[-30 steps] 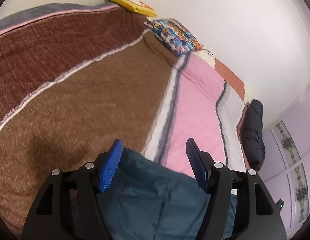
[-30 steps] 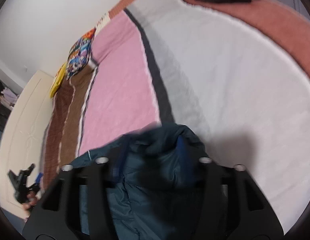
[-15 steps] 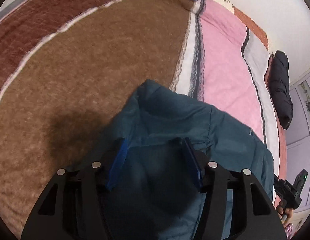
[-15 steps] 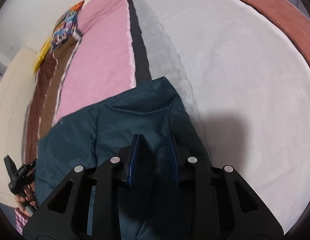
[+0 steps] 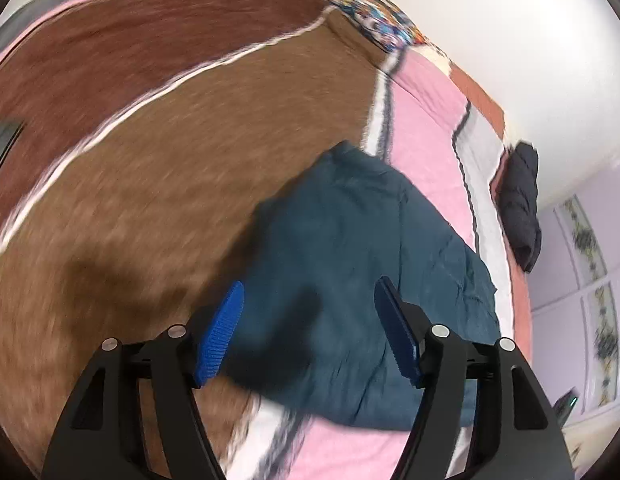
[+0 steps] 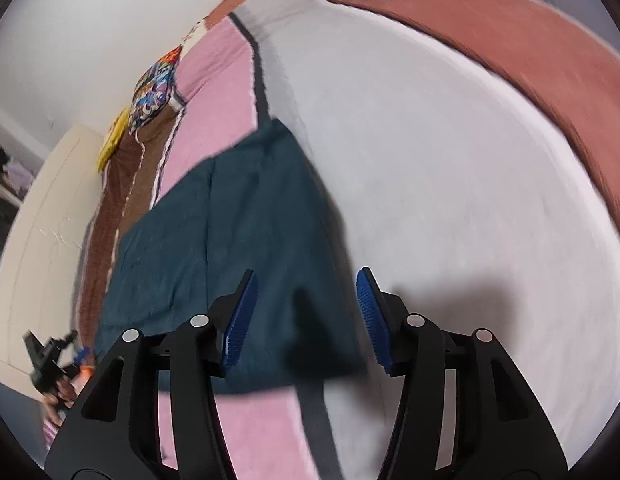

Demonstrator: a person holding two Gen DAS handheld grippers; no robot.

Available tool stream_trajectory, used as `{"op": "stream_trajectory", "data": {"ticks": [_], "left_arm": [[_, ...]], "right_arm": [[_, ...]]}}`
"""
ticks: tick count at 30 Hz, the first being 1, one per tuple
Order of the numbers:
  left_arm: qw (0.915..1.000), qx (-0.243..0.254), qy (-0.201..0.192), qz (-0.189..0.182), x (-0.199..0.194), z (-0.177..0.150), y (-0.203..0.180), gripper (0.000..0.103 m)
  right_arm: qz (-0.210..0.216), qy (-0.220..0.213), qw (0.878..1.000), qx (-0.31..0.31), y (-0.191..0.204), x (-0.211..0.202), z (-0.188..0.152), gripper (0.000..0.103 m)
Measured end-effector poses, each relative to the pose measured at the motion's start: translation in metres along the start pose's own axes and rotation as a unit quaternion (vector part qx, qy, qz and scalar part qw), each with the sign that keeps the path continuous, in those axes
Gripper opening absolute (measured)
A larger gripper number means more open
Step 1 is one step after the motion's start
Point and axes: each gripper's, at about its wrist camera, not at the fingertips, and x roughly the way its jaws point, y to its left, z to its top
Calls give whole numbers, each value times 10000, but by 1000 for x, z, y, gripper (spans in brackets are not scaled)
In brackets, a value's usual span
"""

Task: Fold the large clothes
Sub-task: 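Lift the hem with both grippers and fold it toward the collar, then open both grippers and release the folded hem onto the jacket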

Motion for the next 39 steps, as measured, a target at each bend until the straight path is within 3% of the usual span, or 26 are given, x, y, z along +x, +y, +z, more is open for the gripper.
{"op": "stream_trajectory", "data": {"ticks": [4, 8, 13, 17, 20, 23, 24, 25, 26, 27, 28, 30, 33, 39], "left_arm": [[9983, -538, -11, -241, -12, -35, 18, 74], [9935, -1015, 215, -473, 1, -65, 27, 76], [9867, -1457, 339, -645, 30, -73, 19, 78], [9873, -1505, 239, -458, 50, -63, 12, 78], [9865, -1613, 175, -237, 65, -57, 14, 78], [9844, -1732, 177, -233, 75, -53, 18, 78], [9841, -1754, 153, -253, 76, -53, 19, 74], [9841, -1742, 106, -318, 76, -53, 19, 65], [9848, -1699, 74, -363, 73, -53, 19, 60], [9855, -1642, 43, -416, 72, -52, 18, 47], [9867, -1548, 25, -499, 69, -51, 17, 36], [9880, -1425, 27, -590, 63, -52, 16, 24], [9901, -1246, 19, -643, 49, -55, 10, 18], [9912, -1042, 106, -804, 10, -81, 7, 17]], "right_arm": [[224, 198, 9989, 353, -14, -7, -41, 59], [656, 309, 9947, 723, -17, -4, -68, 66], [976, 360, 9851, 1369, -20, 7, -73, 79], [1220, 243, 9757, 1805, -17, 16, -66, 85], [1121, 324, 9730, 1989, -16, 30, -62, 85], [839, 322, 9782, 1870, -10, 46, -58, 85], [769, 314, 9793, 1848, -8, 52, -57, 85], [747, 318, 9792, 1859, -10, 53, -59, 85], [743, 304, 9787, 1887, -11, 56, -58, 74], [735, 224, 9784, 1919, -13, 58, -57, 56], [714, 207, 9781, 1944, -15, 60, -57, 50], [845, 247, 9771, 1939, -18, 60, -55, 29], [1049, 264, 9788, 1742, -20, 50, -53, 22], [1103, 220, 9813, 1560, -27, 14, -66, 20]]}}
